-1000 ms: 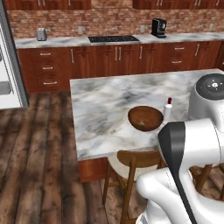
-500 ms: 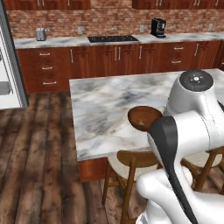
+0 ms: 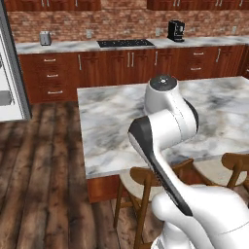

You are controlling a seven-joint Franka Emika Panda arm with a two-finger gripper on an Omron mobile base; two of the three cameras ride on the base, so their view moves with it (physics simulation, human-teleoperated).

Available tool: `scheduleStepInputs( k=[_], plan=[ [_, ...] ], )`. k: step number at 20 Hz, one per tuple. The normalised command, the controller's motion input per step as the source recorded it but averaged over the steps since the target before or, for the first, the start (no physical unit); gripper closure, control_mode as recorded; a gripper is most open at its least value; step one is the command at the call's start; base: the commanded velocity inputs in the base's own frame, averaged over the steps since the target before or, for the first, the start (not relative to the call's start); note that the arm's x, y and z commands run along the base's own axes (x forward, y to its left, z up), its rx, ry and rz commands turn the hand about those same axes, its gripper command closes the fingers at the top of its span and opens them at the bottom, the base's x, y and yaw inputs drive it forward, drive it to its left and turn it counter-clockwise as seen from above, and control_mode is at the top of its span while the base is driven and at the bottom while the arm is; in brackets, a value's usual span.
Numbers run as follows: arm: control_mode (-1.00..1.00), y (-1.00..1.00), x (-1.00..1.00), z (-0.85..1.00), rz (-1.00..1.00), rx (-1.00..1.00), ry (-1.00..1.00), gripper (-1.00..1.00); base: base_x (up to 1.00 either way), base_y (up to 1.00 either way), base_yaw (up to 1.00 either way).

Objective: There is a bowl on the dining counter. Grab a lemon wedge from the fridge and place it in the bowl. Then get the liquor bottle and glass cup from the cabinet and place them next to the bowl.

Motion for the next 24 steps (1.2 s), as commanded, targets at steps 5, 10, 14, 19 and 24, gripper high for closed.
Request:
scheduleStepInputs(
  k=[5, 10, 14, 19, 24],
  plan=[
    [-1.00, -0.07, 1.00, -0.42, 0.00, 0.00, 0.14, 1.00, 0.00, 0.00, 0.00],
    [-1.00, -0.14, 1.00, -0.57, 0.00, 0.00, 0.07, 1.00, 0.00, 0.00, 0.00],
    [-1.00, -0.22, 0.98, -0.55, 0.00, 0.00, 0.07, 1.00, 0.00, 0.00, 0.00],
    [-1.00, -0.18, 0.85, -0.60, 0.00, 0.00, 0.06, 1.00, 0.00, 0.00, 0.00],
    [-1.00, -0.08, 0.69, -0.62, 0.02, 0.00, 0.01, 1.00, 0.00, 0.00, 0.00]
  ],
)
